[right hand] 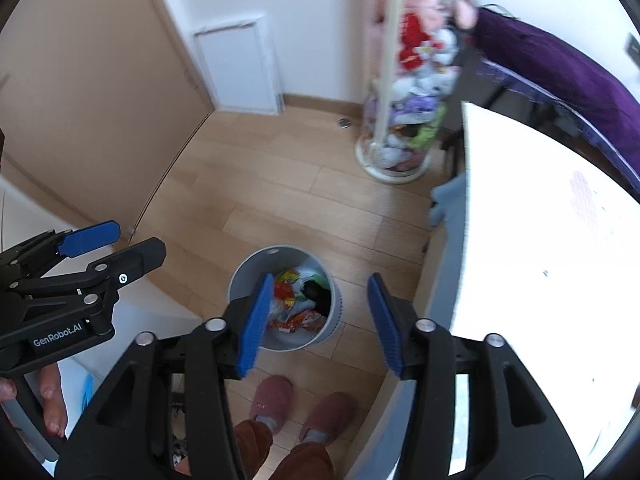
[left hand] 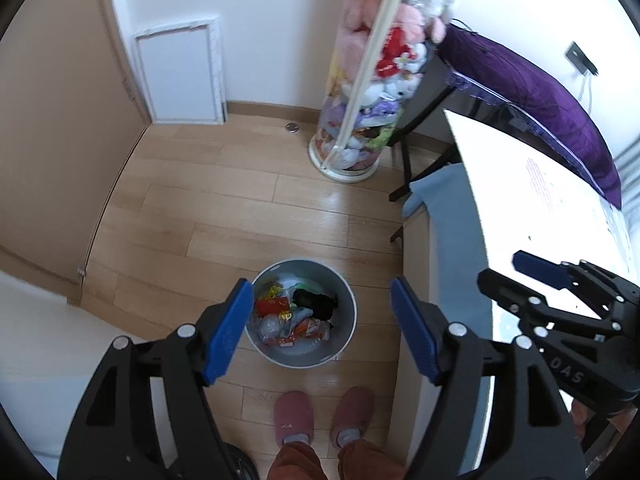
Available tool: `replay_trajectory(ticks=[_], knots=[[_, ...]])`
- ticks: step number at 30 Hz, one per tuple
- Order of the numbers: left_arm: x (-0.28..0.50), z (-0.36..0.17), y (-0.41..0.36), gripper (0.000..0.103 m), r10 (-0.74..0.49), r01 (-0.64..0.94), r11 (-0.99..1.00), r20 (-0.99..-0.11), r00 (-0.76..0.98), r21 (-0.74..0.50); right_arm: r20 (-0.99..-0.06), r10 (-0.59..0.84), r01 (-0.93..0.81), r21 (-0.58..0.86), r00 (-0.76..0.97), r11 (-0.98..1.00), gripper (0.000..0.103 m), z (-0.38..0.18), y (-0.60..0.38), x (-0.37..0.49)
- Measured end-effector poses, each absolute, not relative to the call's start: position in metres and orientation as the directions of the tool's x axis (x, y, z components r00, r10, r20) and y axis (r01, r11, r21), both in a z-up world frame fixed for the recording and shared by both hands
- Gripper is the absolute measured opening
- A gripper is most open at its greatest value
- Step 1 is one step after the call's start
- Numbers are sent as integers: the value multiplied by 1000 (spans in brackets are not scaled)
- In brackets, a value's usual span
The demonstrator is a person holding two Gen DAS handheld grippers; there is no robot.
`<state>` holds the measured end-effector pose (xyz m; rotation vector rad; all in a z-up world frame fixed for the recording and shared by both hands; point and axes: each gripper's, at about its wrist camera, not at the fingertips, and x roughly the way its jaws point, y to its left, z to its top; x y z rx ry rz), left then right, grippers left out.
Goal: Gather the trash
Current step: 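Move both open tools from the bin back over the bed, then grasp the white tissue with the left tool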
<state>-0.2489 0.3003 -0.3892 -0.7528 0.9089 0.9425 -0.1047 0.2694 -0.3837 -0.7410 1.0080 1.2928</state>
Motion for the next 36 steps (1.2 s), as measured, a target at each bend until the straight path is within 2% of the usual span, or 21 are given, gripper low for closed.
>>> replay_trajectory(ticks=[13,15,17,24,36], knots=[[-141,-336,265,73,247,-704,698,-876,413,-135,-875,435,-837,67,212,543,54,-312,155,-13],[-117,-325,252,73,226,-651,748,-872,434,-130,-869,421,-790,59,260,610,59,-300,127,5],[-92,-315,237,73,203,-593,796,-867,454,-124,-861,404,-736,51,310,675,60,-288,96,23],[8,-282,164,73,112,-365,926,-856,505,-94,-843,301,-518,32,445,855,61,-255,-17,88],[143,-255,18,73,-57,-51,994,-839,541,-101,-818,158,-241,25,553,970,61,-228,-168,170]])
